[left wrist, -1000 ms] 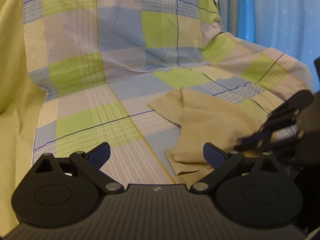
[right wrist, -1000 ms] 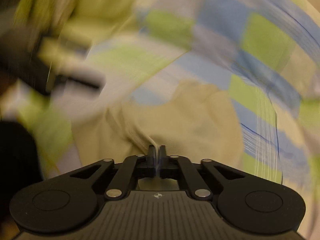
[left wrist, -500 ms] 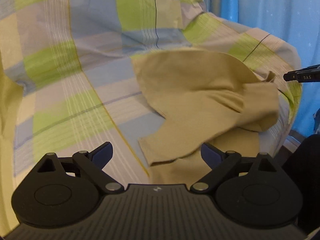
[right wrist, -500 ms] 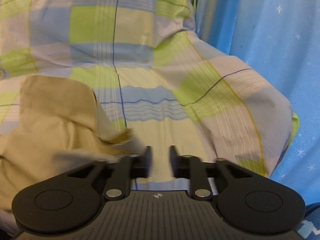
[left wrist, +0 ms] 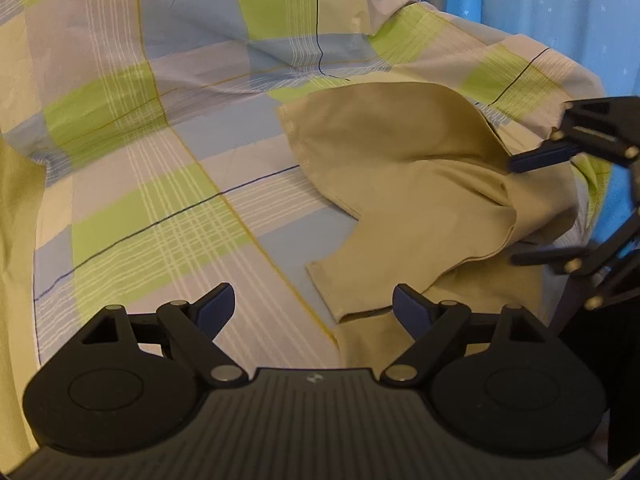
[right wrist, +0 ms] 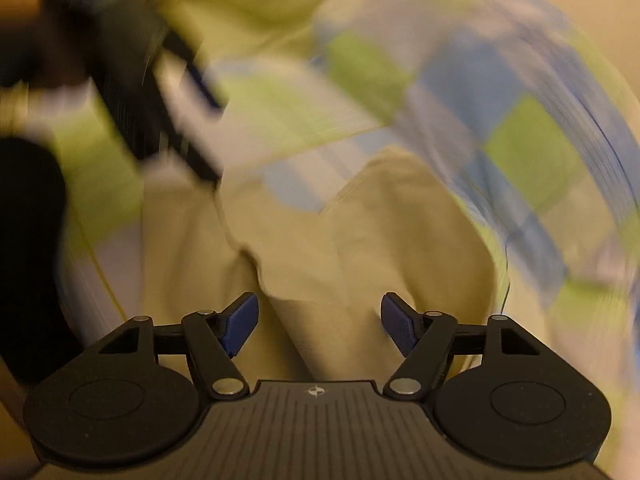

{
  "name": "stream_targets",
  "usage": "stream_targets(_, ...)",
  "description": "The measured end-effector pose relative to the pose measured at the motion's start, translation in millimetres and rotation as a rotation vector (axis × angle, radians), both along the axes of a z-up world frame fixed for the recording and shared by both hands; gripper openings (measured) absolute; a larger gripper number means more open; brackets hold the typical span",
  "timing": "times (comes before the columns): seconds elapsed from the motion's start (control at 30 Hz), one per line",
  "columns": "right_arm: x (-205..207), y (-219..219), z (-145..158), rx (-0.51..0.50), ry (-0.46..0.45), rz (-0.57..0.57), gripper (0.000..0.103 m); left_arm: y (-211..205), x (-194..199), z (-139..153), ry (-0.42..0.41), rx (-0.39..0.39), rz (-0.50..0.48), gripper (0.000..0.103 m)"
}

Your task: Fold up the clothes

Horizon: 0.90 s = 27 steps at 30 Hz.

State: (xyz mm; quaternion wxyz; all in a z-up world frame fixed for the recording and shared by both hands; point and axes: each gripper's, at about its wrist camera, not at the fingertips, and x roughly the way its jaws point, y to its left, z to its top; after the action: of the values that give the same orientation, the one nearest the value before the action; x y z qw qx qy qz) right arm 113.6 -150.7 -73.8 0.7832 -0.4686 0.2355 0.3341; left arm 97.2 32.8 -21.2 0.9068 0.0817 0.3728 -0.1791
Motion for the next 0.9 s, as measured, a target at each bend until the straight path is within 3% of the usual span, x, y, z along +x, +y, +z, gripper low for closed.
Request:
stream_targets(0.03,2.1,-0.3,0.2,0.006,0.020,-0.008,0.056,2.1,-1.5,-0.7,0.000,-0.005,-0.007,0.084)
stream_targets(0.1,7.0,-2.4,2.6,0.032,0.065,-0.030,0.000,2.9,-3.8,-2.0,-0.006,0.013,-0.031,0.084)
stream_targets(0.33,8.5,-55.2,61.4,0.351,0.102,-0.232,0.000,-2.4,-8.2,-3.8,-0.011,0.028,-0.091,0.084)
stream_targets(0.57,-27.9,-106.4,77.2,0.360,0.069,-0.329,0.001,-23.0,-9.6,-10.7,0.051,0.011,-0.219,0.084)
stream_targets(0.73,-31.4,-123.3,72.1,0.389,0.099,-0.396,0.001,-46.7,-10.8,-6.8,0.081,-0.086,-0.322,0.076)
stream_targets(0.77,-31.7,-123.8,72.1,0.395,0.102,-0.398,0.001,-52.7,-11.4,-5.8,0.083,-0.097,-0.339,0.073)
stream_targets(0.83,-33.0,-124.3,73.6,0.408,0.106,-0.400,0.001,-61.9,-12.1,-4.0,0.082,-0.109,-0.361,0.044)
stream_targets(0.87,-33.5,-124.9,74.4,0.417,0.109,-0.400,0.001,-64.2,-12.2,-3.3,0.077,-0.104,-0.362,0.035)
stream_targets(0.9,-33.4,-126.2,75.6,0.429,0.112,-0.401,0.001,-66.4,-12.3,-2.5,0.071,-0.100,-0.363,0.017)
